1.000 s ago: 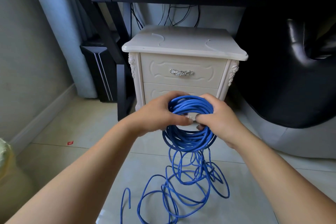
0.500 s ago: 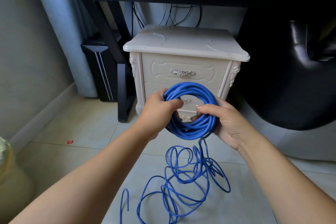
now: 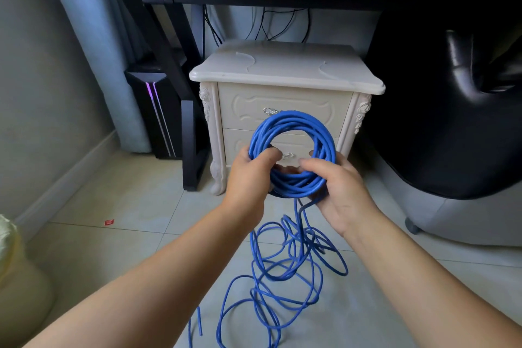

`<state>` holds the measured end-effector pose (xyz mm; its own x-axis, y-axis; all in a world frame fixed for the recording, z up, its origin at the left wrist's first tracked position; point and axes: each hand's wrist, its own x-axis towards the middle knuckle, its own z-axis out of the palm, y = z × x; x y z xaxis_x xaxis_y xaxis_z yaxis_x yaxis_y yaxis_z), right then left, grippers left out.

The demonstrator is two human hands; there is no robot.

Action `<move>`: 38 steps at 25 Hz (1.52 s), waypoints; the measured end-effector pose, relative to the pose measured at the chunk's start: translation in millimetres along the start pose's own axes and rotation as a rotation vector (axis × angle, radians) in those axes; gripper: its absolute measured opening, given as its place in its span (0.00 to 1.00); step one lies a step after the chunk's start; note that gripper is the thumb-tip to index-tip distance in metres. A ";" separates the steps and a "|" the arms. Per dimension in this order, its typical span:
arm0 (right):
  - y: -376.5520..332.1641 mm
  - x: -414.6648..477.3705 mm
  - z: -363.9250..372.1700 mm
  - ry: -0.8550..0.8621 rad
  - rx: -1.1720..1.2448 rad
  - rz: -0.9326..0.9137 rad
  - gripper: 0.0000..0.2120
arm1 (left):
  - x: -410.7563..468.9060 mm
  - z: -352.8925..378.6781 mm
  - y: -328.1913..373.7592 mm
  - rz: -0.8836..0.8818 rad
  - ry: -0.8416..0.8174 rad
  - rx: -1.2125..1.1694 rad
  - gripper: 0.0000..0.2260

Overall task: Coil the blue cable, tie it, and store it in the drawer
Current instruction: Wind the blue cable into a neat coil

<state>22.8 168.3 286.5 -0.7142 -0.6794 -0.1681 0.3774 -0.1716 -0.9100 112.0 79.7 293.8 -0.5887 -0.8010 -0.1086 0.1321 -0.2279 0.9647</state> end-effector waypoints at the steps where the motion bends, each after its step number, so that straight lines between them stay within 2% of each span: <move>1: -2.4 2.3 -1.7 0.058 0.030 -0.018 0.10 | -2.5 3.2 -1.6 0.005 -0.028 0.050 0.04; 4: -13.5 7.0 -10.2 0.160 -0.021 -0.066 0.12 | -4.1 5.6 1.0 -0.004 -0.136 0.233 0.05; 7: -20.1 10.7 -16.8 0.164 -0.228 -0.138 0.12 | 3.8 -3.2 8.0 -0.026 -0.266 0.195 0.18; 9: -20.7 11.4 -19.8 0.133 -0.407 -0.179 0.10 | 9.6 -7.7 10.9 0.041 -0.283 0.278 0.26; 13: -23.6 8.5 -18.1 -0.031 -0.787 -0.258 0.11 | 7.7 -9.9 14.9 0.247 -0.370 0.574 0.31; 15: -25.5 7.2 -16.5 -0.100 -0.975 -0.306 0.10 | 6.3 -10.9 13.6 0.234 -0.392 0.605 0.28; 18: -25.9 6.2 -15.1 -0.129 -1.101 -0.364 0.10 | 7.1 -9.4 9.5 0.186 -0.321 0.664 0.14; 20: -26.9 6.8 -13.9 -0.123 -1.013 -0.340 0.13 | 6.8 -6.9 7.0 0.204 -0.262 0.625 0.09; 22: -30.3 7.7 -15.6 -0.164 -0.791 -0.255 0.19 | 5.7 -4.4 8.2 0.207 -0.222 0.532 0.07; 27: -26.6 10.9 -25.9 -0.298 -0.340 0.014 0.25 | 11.6 -7.2 13.4 0.058 -0.084 0.217 0.07; 30: -24.9 13.4 -26.9 -0.357 -0.236 0.081 0.40 | 15.3 -7.0 13.9 -0.030 0.032 0.042 0.05; 34: -23.9 6.2 -20.4 -0.426 -0.247 0.111 0.50 | 15.3 -0.7 15.6 -0.128 0.231 -0.185 0.03; 36: -19.5 1.6 -11.8 -0.364 -0.206 0.101 0.48 | 10.7 2.4 16.2 -0.140 0.282 -0.163 0.03; 38: -13.8 0.6 -4.6 -0.208 -0.113 0.058 0.32 | 1.3 8.9 14.7 -0.103 0.252 -0.101 0.04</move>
<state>14.4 173.6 297.3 -0.5521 -0.8203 -0.1498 0.3375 -0.0556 -0.9397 106.0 80.2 310.1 -0.3885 -0.8800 -0.2733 0.1677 -0.3592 0.9181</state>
